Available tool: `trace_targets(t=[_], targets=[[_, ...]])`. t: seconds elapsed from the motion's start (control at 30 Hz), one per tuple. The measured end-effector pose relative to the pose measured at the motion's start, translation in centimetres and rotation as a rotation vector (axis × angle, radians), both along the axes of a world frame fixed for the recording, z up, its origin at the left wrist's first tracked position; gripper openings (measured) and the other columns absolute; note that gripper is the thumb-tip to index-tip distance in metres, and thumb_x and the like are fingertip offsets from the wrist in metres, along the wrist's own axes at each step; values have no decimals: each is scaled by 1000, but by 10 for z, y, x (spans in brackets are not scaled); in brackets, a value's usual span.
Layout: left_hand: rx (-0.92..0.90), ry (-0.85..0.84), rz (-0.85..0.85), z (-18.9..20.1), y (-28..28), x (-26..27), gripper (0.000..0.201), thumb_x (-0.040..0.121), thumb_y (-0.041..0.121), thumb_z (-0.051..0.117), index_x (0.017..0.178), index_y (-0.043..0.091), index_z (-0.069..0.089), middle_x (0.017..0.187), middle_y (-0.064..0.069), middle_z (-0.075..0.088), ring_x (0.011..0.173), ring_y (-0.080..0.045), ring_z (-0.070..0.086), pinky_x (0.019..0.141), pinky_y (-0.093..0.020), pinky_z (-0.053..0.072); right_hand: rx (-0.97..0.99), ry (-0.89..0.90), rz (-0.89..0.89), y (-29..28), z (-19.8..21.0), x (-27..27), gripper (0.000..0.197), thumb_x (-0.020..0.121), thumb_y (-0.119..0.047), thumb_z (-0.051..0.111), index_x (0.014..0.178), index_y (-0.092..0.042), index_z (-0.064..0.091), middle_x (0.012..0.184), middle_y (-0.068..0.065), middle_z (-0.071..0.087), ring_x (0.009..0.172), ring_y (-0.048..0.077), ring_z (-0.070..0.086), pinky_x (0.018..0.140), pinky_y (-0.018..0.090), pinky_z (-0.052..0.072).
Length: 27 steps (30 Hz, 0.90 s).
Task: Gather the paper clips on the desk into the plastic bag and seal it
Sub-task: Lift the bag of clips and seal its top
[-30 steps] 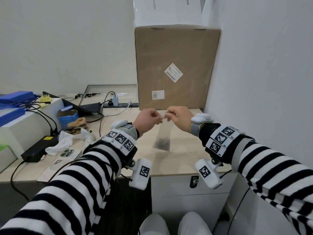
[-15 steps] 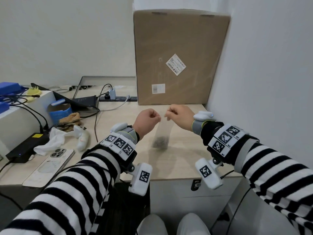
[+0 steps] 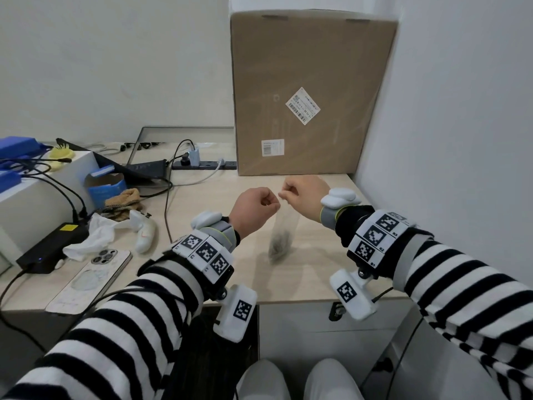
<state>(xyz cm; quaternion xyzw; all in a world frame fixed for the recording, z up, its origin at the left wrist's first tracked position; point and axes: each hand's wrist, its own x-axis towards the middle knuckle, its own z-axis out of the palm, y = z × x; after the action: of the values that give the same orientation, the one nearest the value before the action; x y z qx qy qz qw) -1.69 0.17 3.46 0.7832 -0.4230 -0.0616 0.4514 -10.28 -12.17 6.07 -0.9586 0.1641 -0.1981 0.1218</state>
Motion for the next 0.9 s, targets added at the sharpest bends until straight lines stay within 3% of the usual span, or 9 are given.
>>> trace_targets(t=[0.07,0.2,0.33,0.4,0.47,0.57,0.63,0.73,0.9], targets=[[9,4,-3,1,1,0,5,85,12,62,80,11,62,70,3,58,68,-14,50,64,-26,41,3,22,-6,1,1,-1,17,93,-29,49,79,-24,58,82,-6,67,86,22,62,72,28,35],[31,-32,-15,5,3,-1,7,85,11,61,78,13,61,70,5,58,69,-15,51,65,-26,41,-320,104,11,6,7,-5,21,101,-22,35,97,-15,55,89,-5,68,87,26,63,88,32,32],[73,-69,-23,7,7,-2,7,84,12,60,77,15,61,75,1,61,74,-17,54,71,-29,45,-577,87,-15,10,5,-9,29,103,-21,24,104,-6,50,91,9,68,81,31,63,77,36,32],[141,-107,-21,1,12,-2,8,83,13,60,75,16,61,75,1,61,75,-18,55,74,-32,48,-503,52,-87,9,15,-11,29,103,-18,23,106,-5,48,94,12,66,81,33,60,71,36,28],[111,-42,-7,-5,18,1,9,84,12,60,76,15,61,74,-1,61,72,-17,53,69,-28,45,-250,17,-144,-2,29,-12,27,102,-19,26,103,-6,49,90,13,63,78,35,54,70,35,30],[-19,123,35,-8,27,9,17,85,9,60,70,16,58,69,3,57,65,-11,49,60,-23,39,93,-48,6,-18,28,-14,20,98,-25,42,90,-13,56,89,6,61,87,30,56,73,31,36],[-43,169,33,-6,30,14,21,86,9,61,68,19,56,68,4,55,61,-9,46,54,-17,37,72,-26,100,-21,17,-15,19,91,-33,57,96,-16,63,99,3,61,97,22,54,81,27,37],[-13,155,-5,-3,32,16,17,87,11,62,72,18,57,68,5,54,60,-8,45,49,-13,35,7,58,149,-21,-1,-19,33,78,-41,71,107,-25,67,116,2,56,112,22,47,100,37,37],[23,46,-62,2,36,9,7,87,10,62,81,11,62,71,7,56,64,-5,49,47,-5,35,1,159,133,-12,0,-18,19,77,-35,73,90,-20,71,118,-1,54,114,19,44,101,38,37]])
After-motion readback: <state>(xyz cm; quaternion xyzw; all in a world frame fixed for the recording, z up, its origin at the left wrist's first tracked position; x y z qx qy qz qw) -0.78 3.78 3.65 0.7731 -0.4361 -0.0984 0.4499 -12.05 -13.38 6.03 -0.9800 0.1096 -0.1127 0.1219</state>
